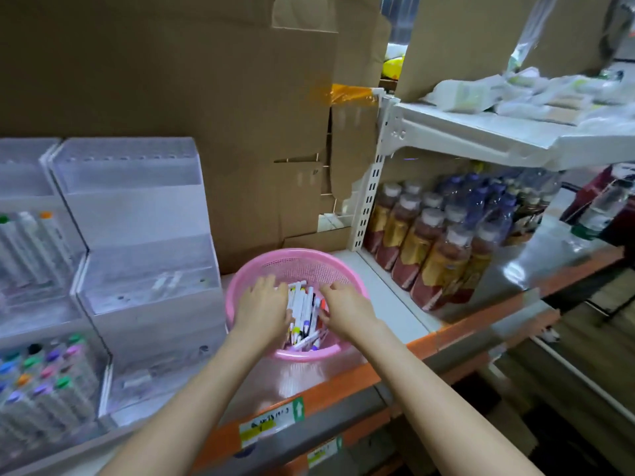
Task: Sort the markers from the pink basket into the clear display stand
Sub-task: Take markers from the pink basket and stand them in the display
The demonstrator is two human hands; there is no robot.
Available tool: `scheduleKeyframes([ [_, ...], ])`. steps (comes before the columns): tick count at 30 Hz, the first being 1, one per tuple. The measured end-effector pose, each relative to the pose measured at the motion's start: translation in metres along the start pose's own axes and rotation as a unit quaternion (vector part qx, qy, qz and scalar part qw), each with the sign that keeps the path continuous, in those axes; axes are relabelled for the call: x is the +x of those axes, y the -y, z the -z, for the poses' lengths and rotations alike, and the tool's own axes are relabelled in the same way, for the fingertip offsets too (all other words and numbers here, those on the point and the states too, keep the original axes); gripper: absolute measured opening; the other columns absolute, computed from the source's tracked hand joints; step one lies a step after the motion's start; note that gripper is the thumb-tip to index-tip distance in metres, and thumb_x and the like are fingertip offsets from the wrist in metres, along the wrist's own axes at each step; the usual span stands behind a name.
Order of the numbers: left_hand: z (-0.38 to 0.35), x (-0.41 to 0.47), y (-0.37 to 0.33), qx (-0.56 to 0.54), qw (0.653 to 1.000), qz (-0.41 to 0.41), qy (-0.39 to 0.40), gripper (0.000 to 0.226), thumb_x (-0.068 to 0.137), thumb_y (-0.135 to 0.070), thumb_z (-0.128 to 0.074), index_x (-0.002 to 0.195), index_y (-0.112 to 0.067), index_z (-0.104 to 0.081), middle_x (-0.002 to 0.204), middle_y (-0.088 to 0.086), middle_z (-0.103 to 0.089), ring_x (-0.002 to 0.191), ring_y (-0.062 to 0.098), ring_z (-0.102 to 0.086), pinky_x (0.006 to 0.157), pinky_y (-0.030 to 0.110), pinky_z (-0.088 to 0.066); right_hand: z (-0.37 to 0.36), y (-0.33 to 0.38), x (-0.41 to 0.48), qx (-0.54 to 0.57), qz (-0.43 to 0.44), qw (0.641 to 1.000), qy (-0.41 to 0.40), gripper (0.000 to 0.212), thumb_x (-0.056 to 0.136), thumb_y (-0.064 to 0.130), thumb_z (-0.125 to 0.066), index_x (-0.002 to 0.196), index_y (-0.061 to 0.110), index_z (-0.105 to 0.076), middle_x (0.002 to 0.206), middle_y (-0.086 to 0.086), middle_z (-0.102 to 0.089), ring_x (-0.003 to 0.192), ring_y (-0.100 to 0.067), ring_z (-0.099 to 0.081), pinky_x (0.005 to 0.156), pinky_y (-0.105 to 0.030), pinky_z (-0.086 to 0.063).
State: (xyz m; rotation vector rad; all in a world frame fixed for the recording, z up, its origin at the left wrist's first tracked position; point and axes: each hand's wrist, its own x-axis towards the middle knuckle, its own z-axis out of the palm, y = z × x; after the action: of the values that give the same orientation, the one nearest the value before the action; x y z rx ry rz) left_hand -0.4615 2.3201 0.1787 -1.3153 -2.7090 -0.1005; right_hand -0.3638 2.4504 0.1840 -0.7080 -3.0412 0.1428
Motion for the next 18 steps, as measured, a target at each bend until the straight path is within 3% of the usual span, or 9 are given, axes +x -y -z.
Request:
scheduleKeyframes([
  [5, -0.012, 0.011, 0.005, -0.012, 0.996, 0.08, 0.05, 0.031, 0.093, -0.027, -0.05, 0.117, -0.008, -0.055, 0.115, 0.011, -0.057, 0.104, 0.026, -0.055, 0.082, 0.036, -0.044, -0.006, 0.004, 0.017, 0.001, 0.031, 0.999, 0.021, 0.034, 0.089, 0.01, -0.052, 0.122, 0.008, -0.055, 0.117, -0.014, -0.059, 0.108, -0.033, -0.057, 0.079, -0.038, -0.047],
  [8, -0.018, 0.014, 0.006, 0.001, 0.993, 0.098, 0.058, 0.026, 0.094, -0.018, -0.047, 0.117, -0.009, -0.053, 0.11, 0.008, -0.063, 0.096, 0.025, -0.061, 0.067, 0.034, -0.043, -0.004, 0.004, 0.02, 0.015, 0.033, 0.999, 0.019, 0.019, 0.09, 0.018, -0.053, 0.106, 0.012, -0.06, 0.103, -0.011, -0.064, 0.096, -0.032, -0.062, 0.067, -0.033, -0.043],
  [11, -0.021, 0.015, 0.003, 0.011, 0.993, 0.092, 0.079, 0.026, 0.094, -0.014, -0.042, 0.118, -0.011, -0.053, 0.111, 0.007, -0.065, 0.096, 0.025, -0.063, 0.063, 0.033, -0.04, -0.006, 0.003, 0.019, -0.019, 0.03, 0.997, 0.069, 0.013, 0.09, 0.027, -0.054, 0.086, 0.014, -0.052, 0.093, -0.008, -0.065, 0.089, -0.028, -0.063, 0.062, -0.031, -0.04],
  [16, -0.021, 0.017, 0.002, -0.019, 0.99, 0.094, 0.107, 0.024, 0.091, -0.009, -0.044, 0.11, -0.011, -0.057, 0.108, 0.008, -0.065, 0.094, 0.025, -0.063, 0.062, 0.032, -0.042, -0.007, 0.006, 0.019, -0.018, 0.014, 0.994, 0.107, 0.004, 0.084, 0.015, -0.055, 0.084, 0.013, -0.052, 0.074, -0.001, -0.051, 0.075, -0.025, -0.056, 0.054, -0.028, -0.037],
  [18, -0.021, 0.017, 0.003, -0.025, 0.989, 0.093, 0.113, 0.023, 0.089, -0.008, -0.046, 0.106, -0.013, -0.061, 0.104, 0.006, -0.066, 0.09, 0.023, -0.063, 0.061, 0.031, -0.044, -0.009, 0.008, 0.021, 0.0, -0.003, 0.994, 0.11, 0.004, 0.082, 0.014, -0.056, 0.086, 0.012, -0.055, 0.076, -0.001, -0.054, 0.072, -0.023, -0.054, 0.051, -0.027, -0.037],
])
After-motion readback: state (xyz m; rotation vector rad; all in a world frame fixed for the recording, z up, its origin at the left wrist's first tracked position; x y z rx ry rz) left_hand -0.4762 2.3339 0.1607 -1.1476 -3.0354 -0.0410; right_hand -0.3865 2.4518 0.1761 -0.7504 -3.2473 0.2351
